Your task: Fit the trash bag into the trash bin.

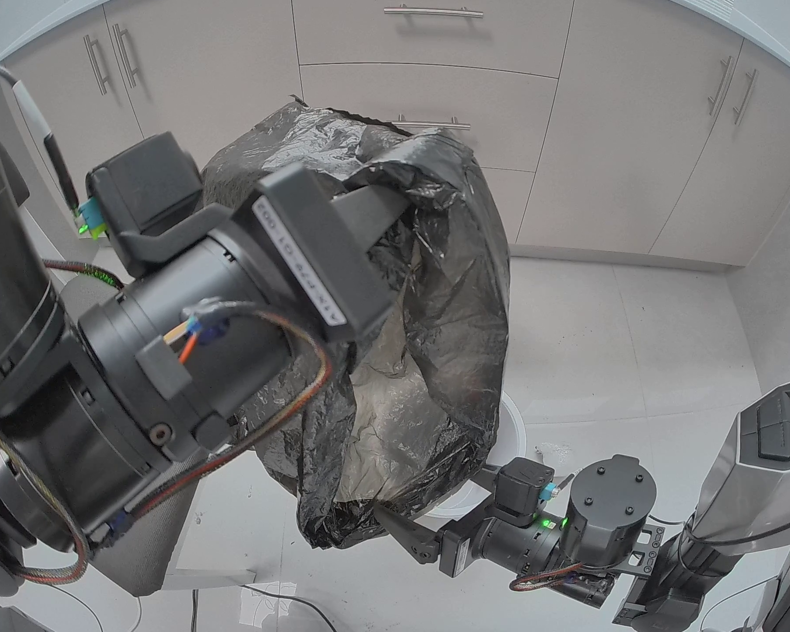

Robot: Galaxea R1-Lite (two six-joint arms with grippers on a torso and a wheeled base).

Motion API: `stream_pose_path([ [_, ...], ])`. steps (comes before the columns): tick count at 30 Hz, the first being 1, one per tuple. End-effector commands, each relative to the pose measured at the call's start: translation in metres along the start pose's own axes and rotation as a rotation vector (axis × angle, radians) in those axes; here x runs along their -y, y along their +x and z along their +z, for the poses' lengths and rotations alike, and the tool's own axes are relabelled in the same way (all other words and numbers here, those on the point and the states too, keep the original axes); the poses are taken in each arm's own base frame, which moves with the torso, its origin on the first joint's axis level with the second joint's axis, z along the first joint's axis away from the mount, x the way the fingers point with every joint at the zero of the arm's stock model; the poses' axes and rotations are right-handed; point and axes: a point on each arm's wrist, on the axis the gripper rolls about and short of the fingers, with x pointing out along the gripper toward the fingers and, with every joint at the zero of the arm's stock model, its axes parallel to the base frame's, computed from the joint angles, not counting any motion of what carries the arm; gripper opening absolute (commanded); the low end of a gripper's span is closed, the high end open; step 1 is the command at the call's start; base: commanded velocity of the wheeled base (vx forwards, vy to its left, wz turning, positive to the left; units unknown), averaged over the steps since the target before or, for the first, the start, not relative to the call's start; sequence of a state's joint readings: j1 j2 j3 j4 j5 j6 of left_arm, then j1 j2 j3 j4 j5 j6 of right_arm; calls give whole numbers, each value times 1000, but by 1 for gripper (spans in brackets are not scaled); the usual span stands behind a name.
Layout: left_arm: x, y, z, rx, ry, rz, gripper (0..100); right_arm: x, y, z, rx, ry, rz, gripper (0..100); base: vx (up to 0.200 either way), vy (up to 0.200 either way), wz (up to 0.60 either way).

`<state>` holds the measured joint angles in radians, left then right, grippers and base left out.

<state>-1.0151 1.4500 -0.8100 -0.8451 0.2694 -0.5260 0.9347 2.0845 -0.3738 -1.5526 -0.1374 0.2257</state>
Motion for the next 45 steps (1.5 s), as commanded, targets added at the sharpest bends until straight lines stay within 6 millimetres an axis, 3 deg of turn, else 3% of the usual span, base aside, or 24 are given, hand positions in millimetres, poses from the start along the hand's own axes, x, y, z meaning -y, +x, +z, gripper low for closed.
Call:
stream_pose_path([
  [1, 0, 0, 0, -1, 0, 1, 0, -3, 3, 7, 43, 6, 12, 100, 0, 0, 0],
  [8, -1, 0, -2, -5, 1, 3, 0, 1, 12, 9, 65, 12, -14, 100, 0, 0, 0],
  [9, -1, 0, -2, -5, 1, 3, 0, 1, 13, 9, 69, 12, -24, 0, 0, 0, 0],
  [19, -1, -1, 0, 2, 0, -1, 0, 5, 12, 12, 83, 12, -51, 0, 0, 0, 0],
  [29, -17, -1, -2, -56, 20, -40, 0, 41, -8, 60, 147, -28, -190, 0, 0, 0, 0],
  [30, -23, -1, -2, -81, 23, -62, 0, 43, -17, 74, 146, -26, -201, 0, 0, 0, 0],
  [45, -35, -3, -10, -198, 27, -165, 0, 27, -76, 127, 107, -32, -193, 0, 0, 0, 0],
])
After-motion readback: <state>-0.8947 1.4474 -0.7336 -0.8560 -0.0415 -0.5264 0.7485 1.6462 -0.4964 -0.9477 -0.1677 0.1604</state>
